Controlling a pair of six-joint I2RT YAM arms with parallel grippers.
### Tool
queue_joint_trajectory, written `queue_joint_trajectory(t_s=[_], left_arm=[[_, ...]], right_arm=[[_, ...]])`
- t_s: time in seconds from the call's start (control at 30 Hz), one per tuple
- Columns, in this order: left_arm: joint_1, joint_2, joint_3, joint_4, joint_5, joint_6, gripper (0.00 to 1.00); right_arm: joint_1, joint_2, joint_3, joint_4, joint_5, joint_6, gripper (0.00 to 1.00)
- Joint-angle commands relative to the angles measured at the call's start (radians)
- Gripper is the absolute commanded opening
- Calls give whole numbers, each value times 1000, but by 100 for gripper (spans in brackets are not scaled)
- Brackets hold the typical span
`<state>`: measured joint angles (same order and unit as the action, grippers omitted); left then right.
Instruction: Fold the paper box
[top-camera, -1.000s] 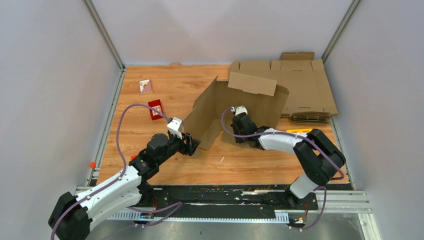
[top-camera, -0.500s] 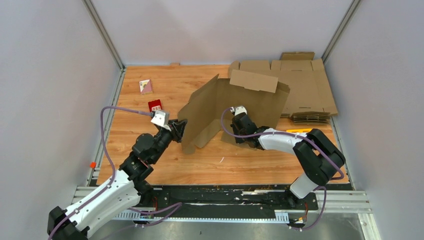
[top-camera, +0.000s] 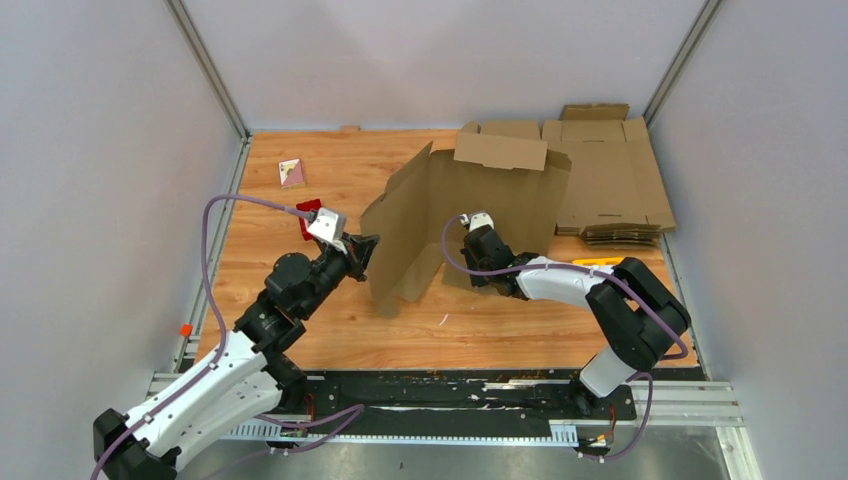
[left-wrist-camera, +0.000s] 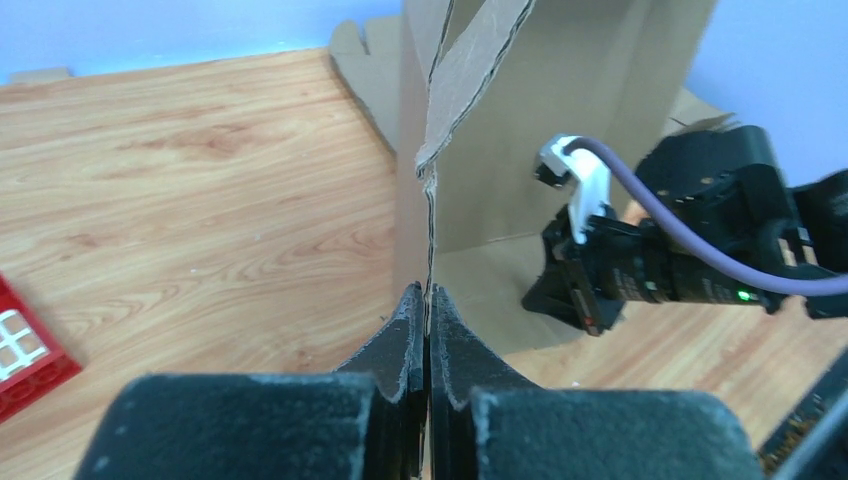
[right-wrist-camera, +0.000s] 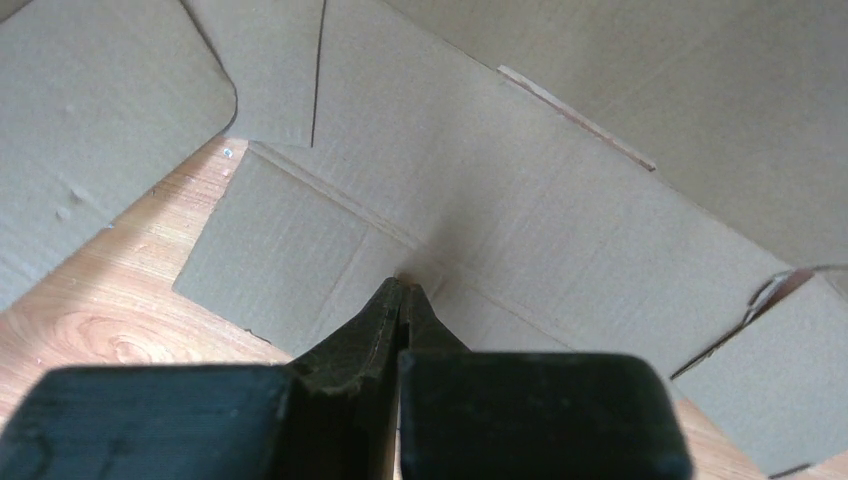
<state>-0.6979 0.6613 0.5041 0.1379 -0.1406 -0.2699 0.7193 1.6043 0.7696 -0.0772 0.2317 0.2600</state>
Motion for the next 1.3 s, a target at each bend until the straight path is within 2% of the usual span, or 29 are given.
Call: queue_joint_trajectory(t_s=[0.0, 0.23, 0.33, 0.4, 0.43, 0.53, 0.6, 0.7, 0.8, 0.87, 0.93, 1.1, 1.2, 1.23, 1.27], left_arm=[[-1, -23, 70, -103, 130, -62, 0], [0, -18, 75, -126, 308, -85, 0], [0, -23, 65, -180, 227, -65, 0], [0, -39, 46, -214, 88, -63, 13], [0, -47, 28, -206, 45, -58, 23], [-1, -70, -57, -93, -3, -38, 54], [0, -58, -114, 9, -25, -30, 66], [0, -1, -163, 141, -52, -9, 75], [0, 61, -173, 241, -72, 25, 77], [0, 86, -177, 291, -48, 49, 75], [1, 97, -190, 342, -12, 76, 69], [3, 49, -237, 454, 186, 81, 37], [3, 29, -237, 433, 228, 81, 6], [3, 27, -236, 415, 221, 80, 0], [3, 24, -236, 401, 215, 80, 0]], right_arm=[[8, 29, -3, -50, 10, 4, 0], [8, 29, 2, -62, 39, 4, 0], [9, 32, 3, -66, 40, 6, 0], [9, 34, 3, -66, 38, 6, 0], [9, 34, 3, -65, 38, 7, 0], [8, 34, 3, -62, 35, 5, 0], [8, 34, 2, -60, 33, 4, 0], [9, 34, 2, -59, 30, 4, 0], [8, 34, 0, -55, 26, 3, 0], [8, 34, 0, -56, 25, 3, 0], [9, 33, 0, -56, 22, 1, 0], [8, 21, -6, -53, 20, 1, 0], [8, 28, -2, -53, 18, 0, 0], [9, 31, 0, -53, 17, 0, 0], [8, 34, 1, -53, 16, 0, 0]])
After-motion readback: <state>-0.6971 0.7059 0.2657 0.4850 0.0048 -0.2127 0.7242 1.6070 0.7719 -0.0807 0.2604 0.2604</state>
